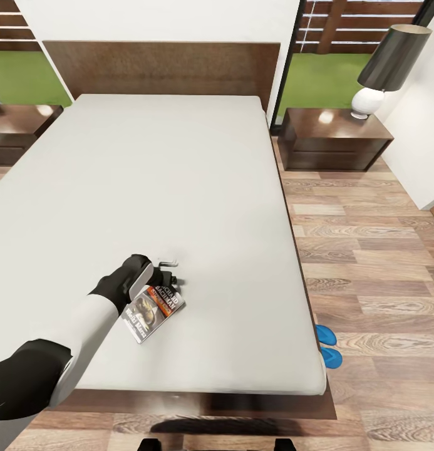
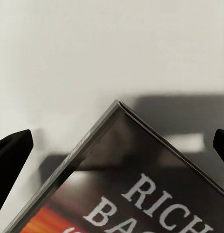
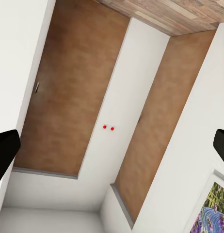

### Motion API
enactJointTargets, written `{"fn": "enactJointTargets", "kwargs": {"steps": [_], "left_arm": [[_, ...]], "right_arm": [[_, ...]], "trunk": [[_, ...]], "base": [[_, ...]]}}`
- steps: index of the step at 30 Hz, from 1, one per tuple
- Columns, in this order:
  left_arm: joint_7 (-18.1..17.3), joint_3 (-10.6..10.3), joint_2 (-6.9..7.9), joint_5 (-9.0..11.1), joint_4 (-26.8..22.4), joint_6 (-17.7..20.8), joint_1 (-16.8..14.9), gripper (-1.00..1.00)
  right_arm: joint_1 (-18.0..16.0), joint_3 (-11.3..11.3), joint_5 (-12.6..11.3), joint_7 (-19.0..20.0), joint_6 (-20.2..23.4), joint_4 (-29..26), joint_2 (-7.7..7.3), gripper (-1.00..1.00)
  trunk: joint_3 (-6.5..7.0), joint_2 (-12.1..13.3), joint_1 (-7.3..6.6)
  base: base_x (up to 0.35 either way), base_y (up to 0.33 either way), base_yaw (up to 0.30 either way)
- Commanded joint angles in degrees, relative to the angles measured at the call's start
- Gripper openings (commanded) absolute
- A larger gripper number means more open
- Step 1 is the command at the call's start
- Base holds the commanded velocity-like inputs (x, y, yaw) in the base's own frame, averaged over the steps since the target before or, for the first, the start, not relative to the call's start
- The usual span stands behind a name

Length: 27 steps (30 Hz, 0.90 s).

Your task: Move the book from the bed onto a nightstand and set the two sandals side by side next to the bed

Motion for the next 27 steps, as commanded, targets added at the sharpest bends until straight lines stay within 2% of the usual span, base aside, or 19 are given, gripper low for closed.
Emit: {"fn": "enactJointTargets", "kwargs": {"steps": [1,27], "left_arm": [[-0.4,-0.3,0.08,2.2,0.8,-1.5,0.0,1.00],[-0.4,-0.3,0.13,2.2,0.8,-1.5,0.0,1.00]], "right_arm": [[0.0,0.0,0.4,0.0,0.3,-0.1,0.00,1.00],[0.0,0.0,0.4,0.0,0.3,-0.1,0.00,1.00]], "trunk": [[-0.04,0.0,0.04],[-0.04,0.0,0.04]], "base": [[0.000,0.000,0.000],[-0.042,0.000,0.000]]}}
